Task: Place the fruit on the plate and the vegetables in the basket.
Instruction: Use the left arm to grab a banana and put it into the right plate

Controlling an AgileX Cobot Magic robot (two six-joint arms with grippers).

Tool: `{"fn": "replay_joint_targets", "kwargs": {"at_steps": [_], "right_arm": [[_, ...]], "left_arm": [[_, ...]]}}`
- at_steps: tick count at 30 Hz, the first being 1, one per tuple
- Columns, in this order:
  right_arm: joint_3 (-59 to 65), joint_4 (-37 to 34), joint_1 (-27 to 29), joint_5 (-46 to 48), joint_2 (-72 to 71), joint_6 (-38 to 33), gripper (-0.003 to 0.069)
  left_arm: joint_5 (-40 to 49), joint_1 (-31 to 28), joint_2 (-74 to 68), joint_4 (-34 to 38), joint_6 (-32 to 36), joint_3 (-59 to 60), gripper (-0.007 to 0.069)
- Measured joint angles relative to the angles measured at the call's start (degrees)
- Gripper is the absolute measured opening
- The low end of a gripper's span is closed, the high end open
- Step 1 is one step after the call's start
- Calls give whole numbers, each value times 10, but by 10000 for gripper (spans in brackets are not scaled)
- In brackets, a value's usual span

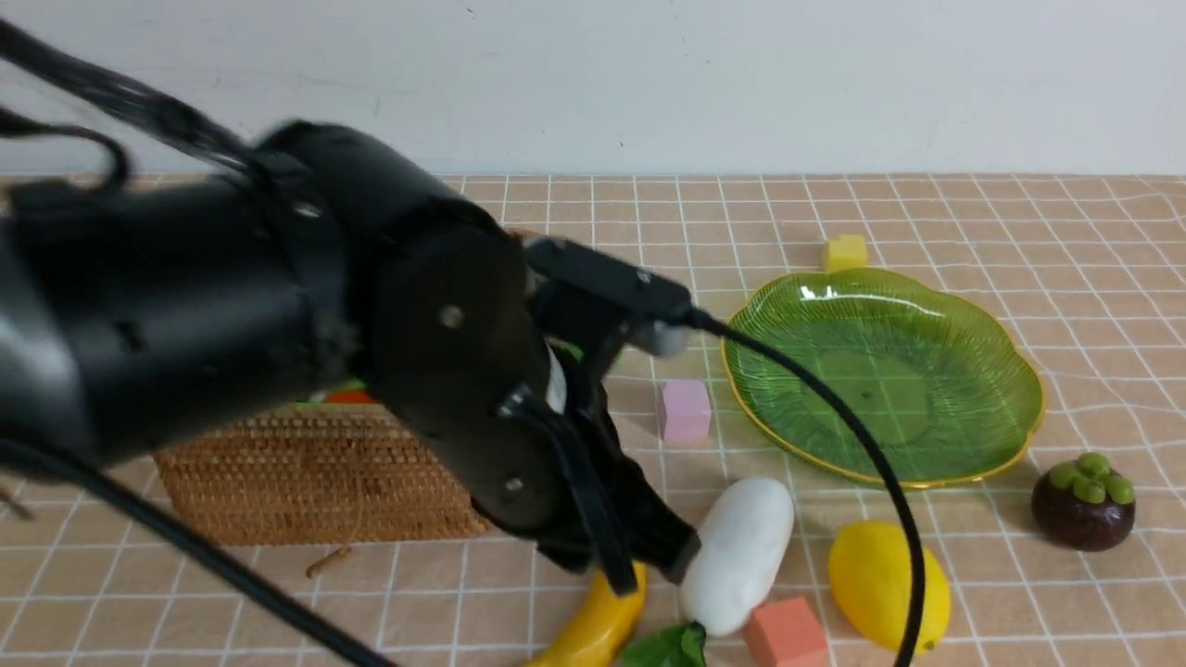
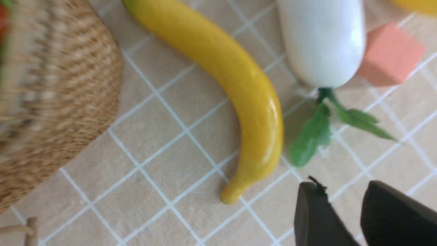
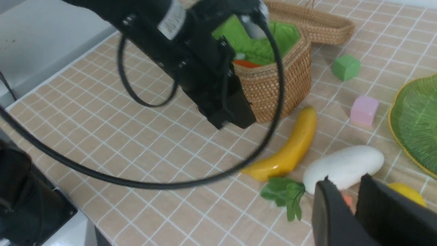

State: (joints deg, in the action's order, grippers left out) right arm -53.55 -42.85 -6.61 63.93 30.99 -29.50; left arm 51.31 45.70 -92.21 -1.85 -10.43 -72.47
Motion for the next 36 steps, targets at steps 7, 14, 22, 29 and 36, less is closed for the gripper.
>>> {"fn": "replay_joint_targets", "kwargs": {"at_steps": [7, 14, 22, 29, 36], "right_arm": [[0, 4, 0, 31, 0, 0, 153], [0, 4, 0, 32, 0, 0, 155], [0, 5, 0, 33, 0, 0, 154], [0, 11, 0, 28, 0, 0, 154], [0, 92, 0, -54, 0, 33, 154]], "left_arm": [[-62, 0, -114, -41, -25, 0, 417], [-121, 0, -169, -62, -36, 0, 405], [-132, 0, -186, -109, -121, -1, 307], [-105, 2, -148, -108, -148, 0, 307], [-223, 30, -41, -108, -53, -8, 307]]}}
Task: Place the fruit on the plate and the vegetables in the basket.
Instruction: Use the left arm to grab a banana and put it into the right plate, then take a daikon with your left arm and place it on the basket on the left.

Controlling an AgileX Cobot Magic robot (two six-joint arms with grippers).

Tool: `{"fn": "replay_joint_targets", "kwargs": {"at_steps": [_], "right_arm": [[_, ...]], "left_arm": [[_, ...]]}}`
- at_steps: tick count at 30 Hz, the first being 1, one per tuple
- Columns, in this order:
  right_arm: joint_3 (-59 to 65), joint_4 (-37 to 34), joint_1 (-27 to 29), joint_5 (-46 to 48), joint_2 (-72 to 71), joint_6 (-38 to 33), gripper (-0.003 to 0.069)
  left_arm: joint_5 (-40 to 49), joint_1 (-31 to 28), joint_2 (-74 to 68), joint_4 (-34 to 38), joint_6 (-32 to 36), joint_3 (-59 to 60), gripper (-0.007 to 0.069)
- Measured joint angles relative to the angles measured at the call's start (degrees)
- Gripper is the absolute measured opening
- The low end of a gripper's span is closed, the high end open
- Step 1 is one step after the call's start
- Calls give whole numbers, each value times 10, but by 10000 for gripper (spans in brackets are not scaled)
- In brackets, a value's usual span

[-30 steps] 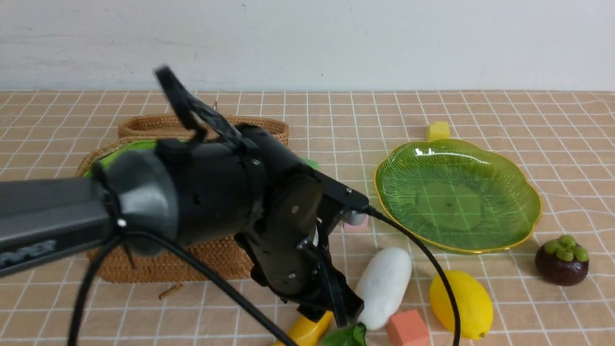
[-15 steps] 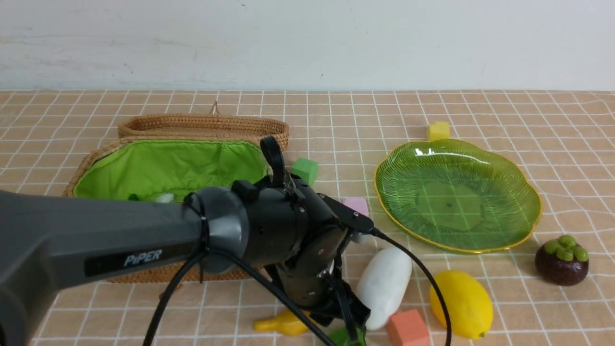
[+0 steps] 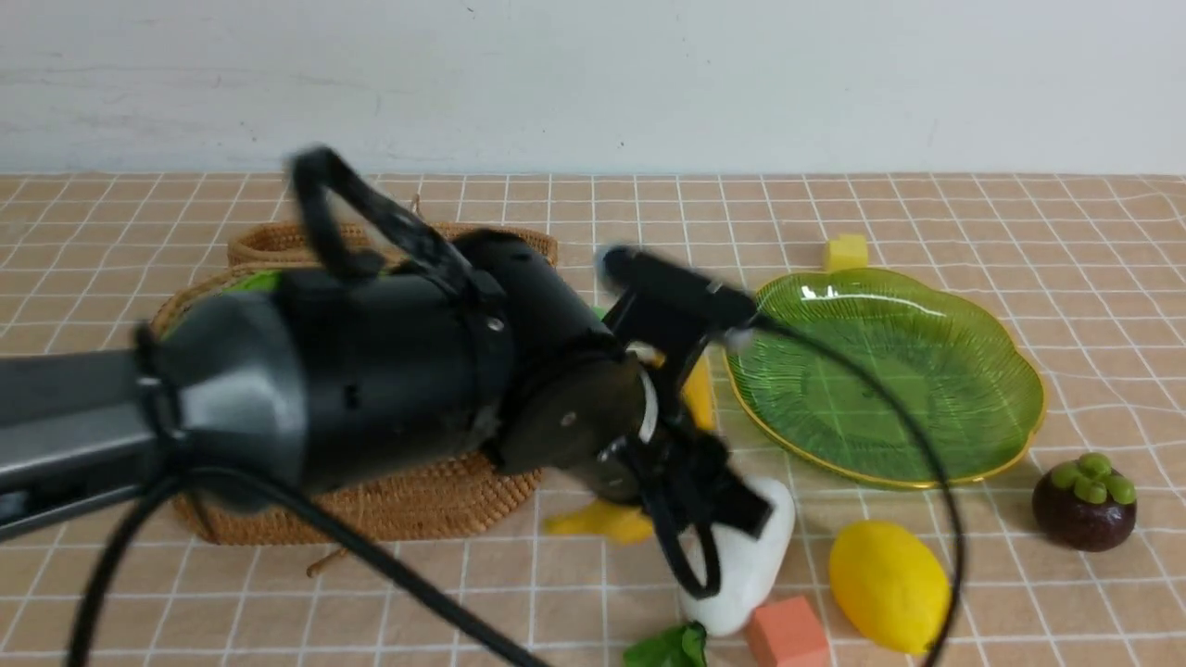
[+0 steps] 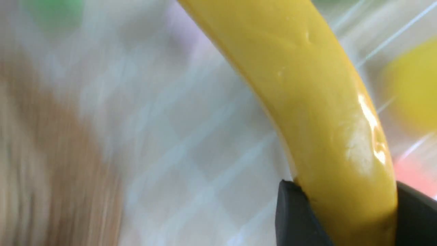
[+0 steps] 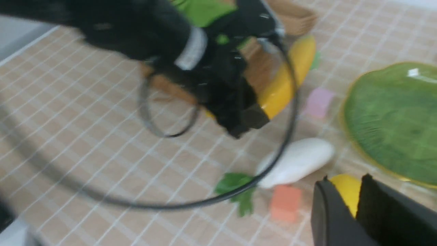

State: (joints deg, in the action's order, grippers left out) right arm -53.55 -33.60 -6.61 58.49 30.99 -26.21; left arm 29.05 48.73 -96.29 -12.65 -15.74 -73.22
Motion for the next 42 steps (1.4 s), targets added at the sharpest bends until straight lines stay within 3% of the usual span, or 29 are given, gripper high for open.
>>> {"fn": "replay_joint_targets", "kwargs": {"at_steps": [6, 9, 16, 23, 26, 28, 33, 35, 36, 37, 39, 40, 42], "right_arm": [[0, 38, 0, -30, 0, 70, 154], [0, 35, 0, -14, 0, 83, 154], [0, 28, 0, 45, 0, 85, 154], [0, 42, 0, 57, 0, 85, 154], [0, 62, 0, 56, -5, 79, 154], [0, 72, 0, 53, -13, 76, 154], [0, 85, 0, 52, -33, 76, 154], [0, 86, 0, 52, -47, 80, 154], [0, 87, 0, 53, -48, 80, 154], [0, 86, 0, 53, -56, 82, 154], [0, 86, 0, 53, -60, 83, 154], [0, 88, 0, 53, -64, 84, 154], [0, 88, 0, 54, -67, 85, 154]], "left_arm": [[-78, 0, -71, 41, 117, -97, 307], [-80, 0, -182, 71, 196, -219, 307], [-44, -3, -344, 81, 230, -405, 314], [-15, -4, -384, 81, 232, -458, 546], [76, -4, -358, 82, 232, -459, 612], [152, -4, -334, 83, 228, -459, 614], [310, -4, -276, 81, 174, -462, 524], [395, -4, -242, 81, 142, -463, 398], [398, -4, -242, 81, 141, -463, 387], [412, -4, -229, 81, 124, -460, 304], [415, -4, -221, 85, 119, -451, 244], [415, -4, -210, 99, 116, -428, 175], [417, -4, -204, 120, 118, -400, 144]]}}
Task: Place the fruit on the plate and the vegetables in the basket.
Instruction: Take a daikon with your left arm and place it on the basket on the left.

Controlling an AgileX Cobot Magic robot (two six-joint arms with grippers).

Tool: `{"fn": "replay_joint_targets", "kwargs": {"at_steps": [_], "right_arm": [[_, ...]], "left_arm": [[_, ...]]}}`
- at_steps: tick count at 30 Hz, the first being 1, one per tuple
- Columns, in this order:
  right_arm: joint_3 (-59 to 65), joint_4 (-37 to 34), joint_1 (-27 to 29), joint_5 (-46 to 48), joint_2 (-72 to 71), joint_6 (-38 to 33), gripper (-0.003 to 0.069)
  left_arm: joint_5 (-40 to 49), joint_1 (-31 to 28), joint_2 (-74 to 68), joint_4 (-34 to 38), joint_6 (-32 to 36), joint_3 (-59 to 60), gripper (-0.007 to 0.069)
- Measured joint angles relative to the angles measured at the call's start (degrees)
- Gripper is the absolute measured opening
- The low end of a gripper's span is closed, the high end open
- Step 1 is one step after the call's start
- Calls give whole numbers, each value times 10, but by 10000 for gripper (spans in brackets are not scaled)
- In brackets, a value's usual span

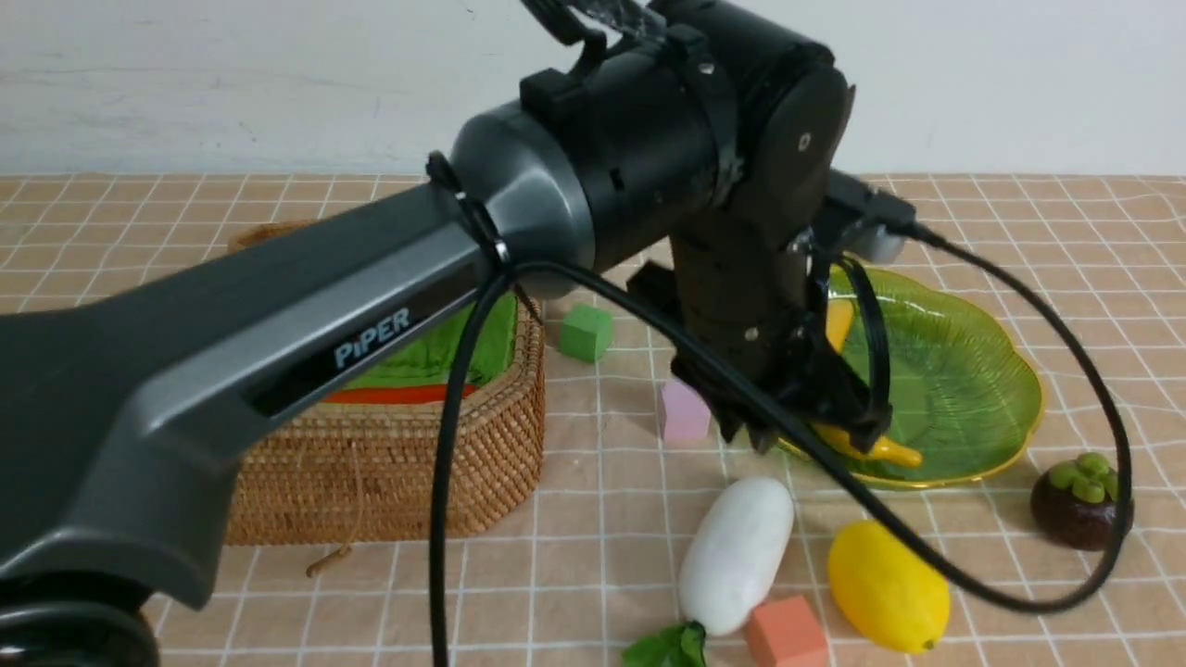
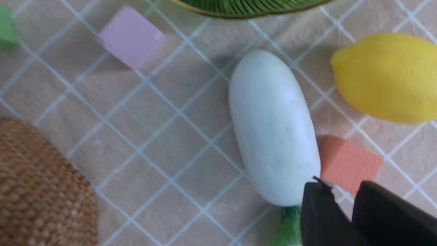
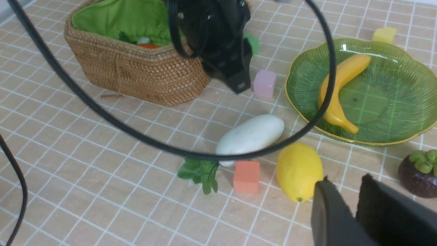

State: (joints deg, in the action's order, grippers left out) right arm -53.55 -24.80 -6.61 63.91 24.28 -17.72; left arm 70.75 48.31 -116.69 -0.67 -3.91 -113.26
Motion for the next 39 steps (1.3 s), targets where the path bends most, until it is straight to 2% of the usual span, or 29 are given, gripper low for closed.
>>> {"fn": "replay_joint_targets", "kwargs": {"at_steps": [2, 5, 6, 7, 11, 13, 15, 18, 19, 24, 28, 29, 32, 33, 34, 35, 37, 38, 39], "right_arm": [[0, 0, 0, 2, 0, 1, 154], [0, -1, 0, 3, 0, 1, 154], [0, -1, 0, 3, 0, 1, 154], [0, -1, 0, 3, 0, 2, 154], [0, -2, 0, 3, 0, 2, 154], [0, -3, 0, 4, 0, 2, 153], [0, -3, 0, 8, 0, 2, 153], [0, -3, 0, 17, 0, 2, 153], [0, -3, 0, 23, 0, 2, 153], [0, -3, 0, 30, 0, 2, 153], [0, -3, 0, 26, 0, 2, 154], [0, -3, 0, 23, 0, 2, 154], [0, -5, 0, -4, 0, 2, 158], [0, -5, 0, -6, 0, 2, 158], [0, -5, 0, -24, 0, 2, 159], [0, -5, 0, -39, 0, 2, 159], [0, -5, 0, -66, 0, 2, 161], [0, -7, 0, -71, 0, 1, 161], [0, -17, 0, -89, 0, -5, 161]], "left_arm": [[1, 0, 1, 7, 9, 18, 146], [-9, -4, -11, 10, 19, 56, 252], [-11, -4, -13, 10, 19, 58, 261], [-43, -5, -28, 7, 19, 62, 361], [-101, -7, -60, -2, 19, 64, 525], [-117, -7, -77, -15, 19, 64, 568], [-128, -7, -96, -36, 19, 64, 585], [-133, -7, -119, -57, 13, 64, 552], [-137, -8, -128, -65, 11, 64, 484], [-132, -8, -126, -68, -3, 63, 485], [-84, -6, -86, -68, 2, 44, 485], [-72, -5, -69, -69, 10, 40, 485], [-28, -4, 18, -70, 102, 35, 485], [-28, -5, 18, -70, 109, 35, 485], [-12, -16, 65, -68, 158, 37, 485], [-8, -26, 84, -68, 179, 40, 485], [-2, -68, 126, -70, 205, 51, 485], [-1, -68, 129, -70, 208, 52, 485], [2, -111, 151, -75, 236, 65, 485]]}}
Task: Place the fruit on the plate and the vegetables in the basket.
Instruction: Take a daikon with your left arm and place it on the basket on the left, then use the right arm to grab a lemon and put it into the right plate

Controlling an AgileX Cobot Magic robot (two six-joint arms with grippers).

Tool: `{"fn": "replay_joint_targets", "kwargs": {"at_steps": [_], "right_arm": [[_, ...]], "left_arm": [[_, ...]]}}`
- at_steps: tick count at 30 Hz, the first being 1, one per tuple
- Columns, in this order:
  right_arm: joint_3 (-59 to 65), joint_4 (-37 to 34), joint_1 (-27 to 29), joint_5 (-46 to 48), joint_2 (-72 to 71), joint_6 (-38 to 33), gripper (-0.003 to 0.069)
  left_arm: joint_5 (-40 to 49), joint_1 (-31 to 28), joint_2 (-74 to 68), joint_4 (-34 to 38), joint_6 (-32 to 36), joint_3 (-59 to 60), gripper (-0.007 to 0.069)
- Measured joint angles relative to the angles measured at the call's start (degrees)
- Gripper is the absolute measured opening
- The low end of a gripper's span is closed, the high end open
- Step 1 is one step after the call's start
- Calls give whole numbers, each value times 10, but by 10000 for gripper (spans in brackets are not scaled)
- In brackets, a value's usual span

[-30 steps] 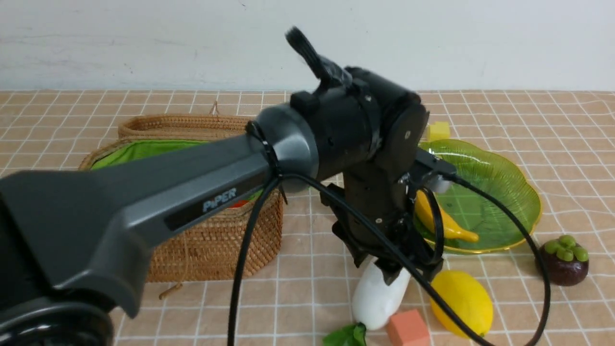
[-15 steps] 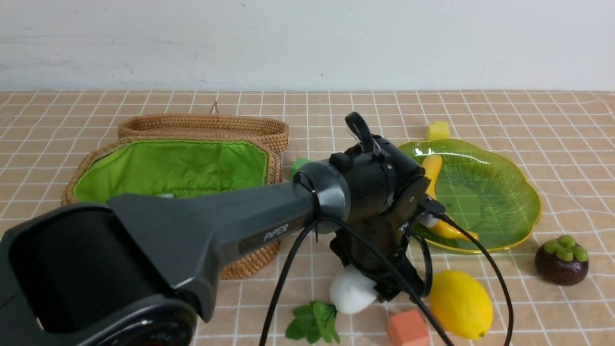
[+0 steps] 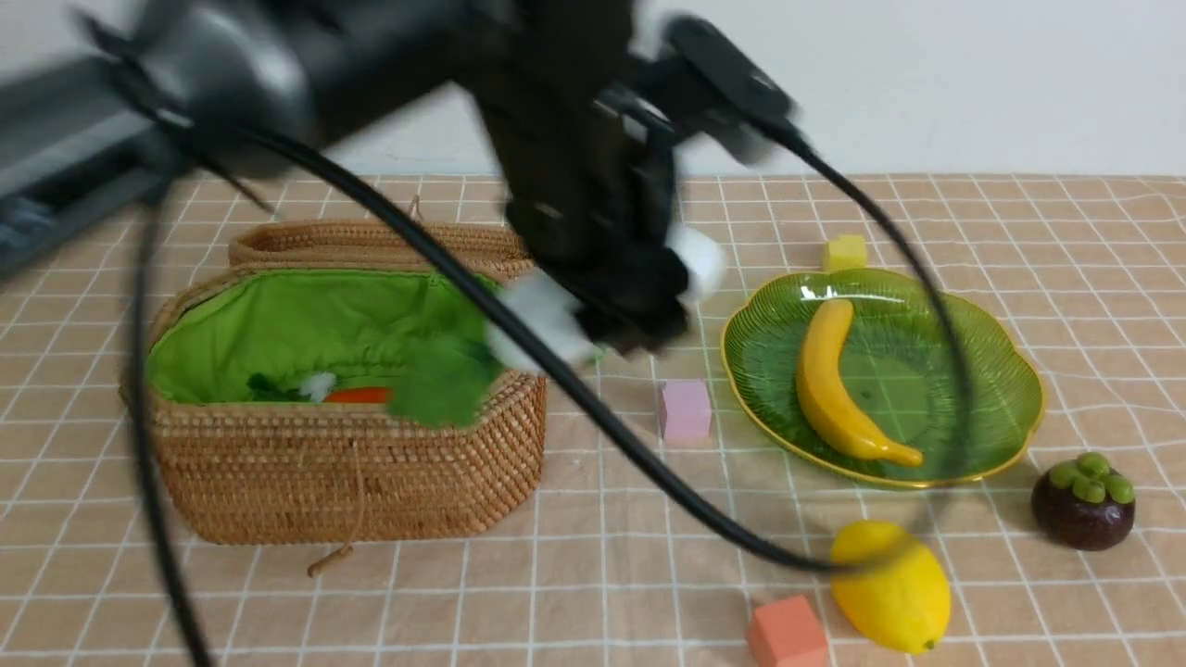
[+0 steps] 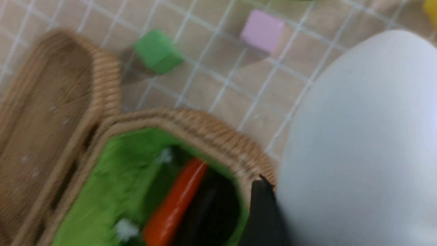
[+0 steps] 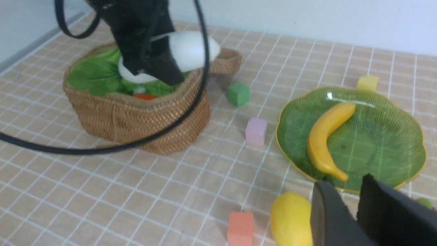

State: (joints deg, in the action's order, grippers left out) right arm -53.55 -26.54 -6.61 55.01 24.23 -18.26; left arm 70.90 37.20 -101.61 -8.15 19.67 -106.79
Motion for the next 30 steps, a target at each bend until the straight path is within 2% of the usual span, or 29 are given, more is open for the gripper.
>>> {"fn": "replay_joint_targets", "kwargs": {"at_steps": [1, 3, 4, 7, 10, 12, 14, 15, 16, 18, 20, 21, 22, 24, 25, 26, 27, 28, 29, 30], "right_arm": [[0, 0, 0, 0, 0, -1, 162], [0, -48, 0, -21, 0, -33, 162], [0, -53, 0, -22, 0, -39, 162], [0, -133, 0, -31, 2, -103, 163], [0, -189, 0, -30, 9, -145, 164], [0, -206, 0, -29, 14, -155, 165], [0, -219, 0, -18, 28, -157, 166], [0, -219, 0, -17, 29, -157, 166], [0, -219, 0, -2, 43, -157, 169], [-4, -213, 0, 21, 66, -155, 173], [-11, -209, 0, 35, 85, -148, 174], [-21, -199, 0, 51, 113, -132, 174], [-29, -189, 0, 63, 135, -120, 175], [-40, -169, 0, 73, 172, -101, 175], [-43, -165, 0, 74, 179, -95, 175], [-45, -158, 0, 77, 190, -90, 175], [-51, -139, 0, 85, 220, -80, 175], [-51, -129, 0, 92, 245, -74, 175], [-51, -124, 0, 98, 263, -69, 175], [-51, -123, 0, 100, 267, -67, 175]], "left_arm": [[0, -5, 2, 0, 0, 2, 485], [2, -72, 16, -9, 79, 23, 485], [2, -72, 16, -9, 79, 23, 485], [-21, -133, 7, -9, 189, 51, 485], [-53, -157, -5, 1, 232, 64, 485], [-67, -164, -10, 6, 238, 68, 485], [-81, -167, -14, 10, 232, 70, 545], [-81, -167, -14, 10, 231, 70, 545], [-82, -167, -11, 13, 215, 70, 608], [-81, -165, -2, 17, 180, 70, 650], [-80, -159, 11, 17, 137, 71, 650], [-80, -152, 26, 16, 100, 71, 627], [-78, -142, 49, 11, 45, 71, 571], [-71, -127, 83, 5, -18, 71, 450], [-68, -122, 91, 4, -34, 71, 417], [-60, -111, 108, 4, -73, 71, 346], [-39, -93, 142, 6, -121, 71, 183], [-24, -82, 164, 7, -139, 71, 92], [-10, -70, 185, 9, -151, 73, 30], [-8, -70, 190, 10, -151, 74, 22]]}}
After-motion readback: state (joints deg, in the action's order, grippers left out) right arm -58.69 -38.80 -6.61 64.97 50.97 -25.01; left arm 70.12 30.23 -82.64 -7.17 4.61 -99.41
